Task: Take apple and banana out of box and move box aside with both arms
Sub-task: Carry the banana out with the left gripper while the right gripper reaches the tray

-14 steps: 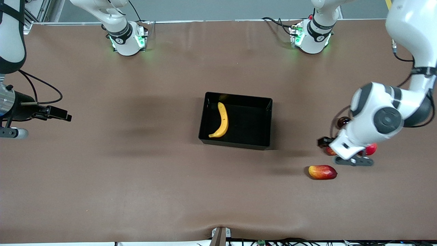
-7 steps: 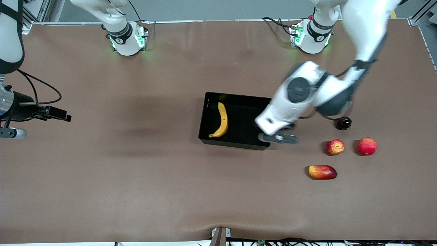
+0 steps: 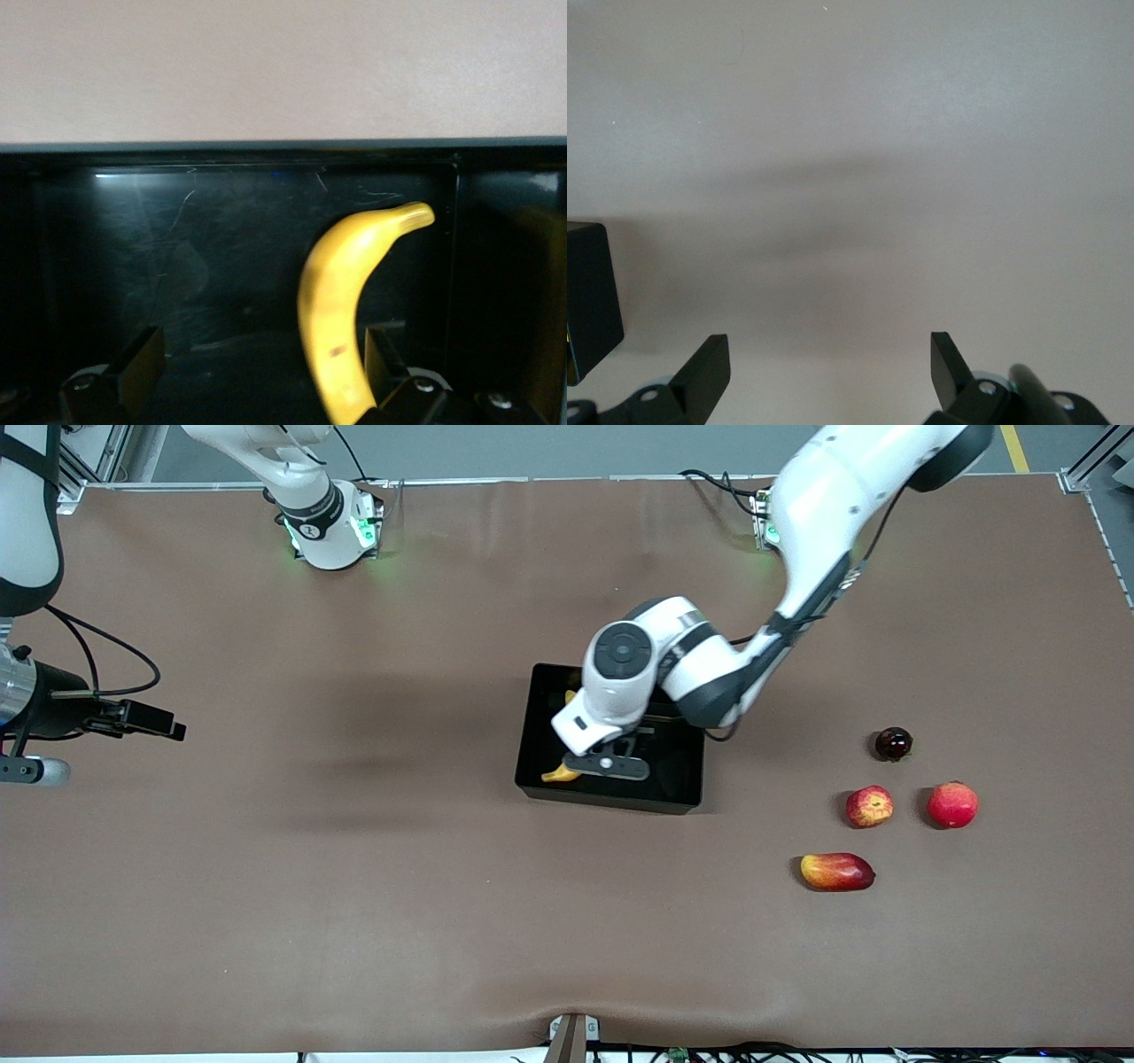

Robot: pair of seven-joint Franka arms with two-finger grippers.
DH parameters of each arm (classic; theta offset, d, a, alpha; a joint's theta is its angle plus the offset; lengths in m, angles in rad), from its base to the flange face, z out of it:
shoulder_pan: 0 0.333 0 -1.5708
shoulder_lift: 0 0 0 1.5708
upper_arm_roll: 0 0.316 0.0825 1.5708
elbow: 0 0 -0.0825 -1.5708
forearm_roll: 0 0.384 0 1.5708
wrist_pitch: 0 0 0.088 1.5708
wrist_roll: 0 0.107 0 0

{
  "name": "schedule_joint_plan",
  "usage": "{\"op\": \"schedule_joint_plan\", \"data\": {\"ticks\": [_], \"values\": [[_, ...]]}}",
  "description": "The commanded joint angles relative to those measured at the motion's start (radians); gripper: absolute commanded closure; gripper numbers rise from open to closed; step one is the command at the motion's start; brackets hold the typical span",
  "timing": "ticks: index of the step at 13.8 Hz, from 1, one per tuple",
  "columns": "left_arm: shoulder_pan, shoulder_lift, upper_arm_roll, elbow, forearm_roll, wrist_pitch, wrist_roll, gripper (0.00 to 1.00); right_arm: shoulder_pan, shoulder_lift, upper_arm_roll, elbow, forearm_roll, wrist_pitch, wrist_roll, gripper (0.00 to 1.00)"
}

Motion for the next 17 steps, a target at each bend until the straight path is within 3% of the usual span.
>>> {"op": "schedule_joint_plan", "data": {"ticks": [1, 4, 8, 12, 17], "values": [[-0.084, 0.070, 0.057, 0.031, 0.027, 0.087, -0.085, 0.00, 0.001, 0.010, 0.007, 0.007, 0.014, -0.005, 0.057, 0.00], [-0.126, 0.116, 0.092, 0.030, 0.027, 0.135, -0.101, 0.01, 0.010, 0.010, 0.007, -0.004, 0.016, -0.006, 0.066, 0.00], [-0.129, 0.124, 0.092, 0.030, 0.027, 0.162, -0.099, 0.99, 0.068, 0.007, 0.007, -0.004, 0.016, -0.011, 0.173, 0.00], [-0.117, 0.072, 0.094, 0.031, 0.032, 0.101, -0.096, 1.00, 0.151, 0.007, 0.009, -0.010, 0.034, -0.011, 0.275, 0.00], [-0.024, -0.127, 0.078, 0.028, 0.008, -0.098, -0.041, 1.00, 0.235, 0.011, 0.009, -0.036, 0.095, 0.036, 0.368, 0.00]]}}
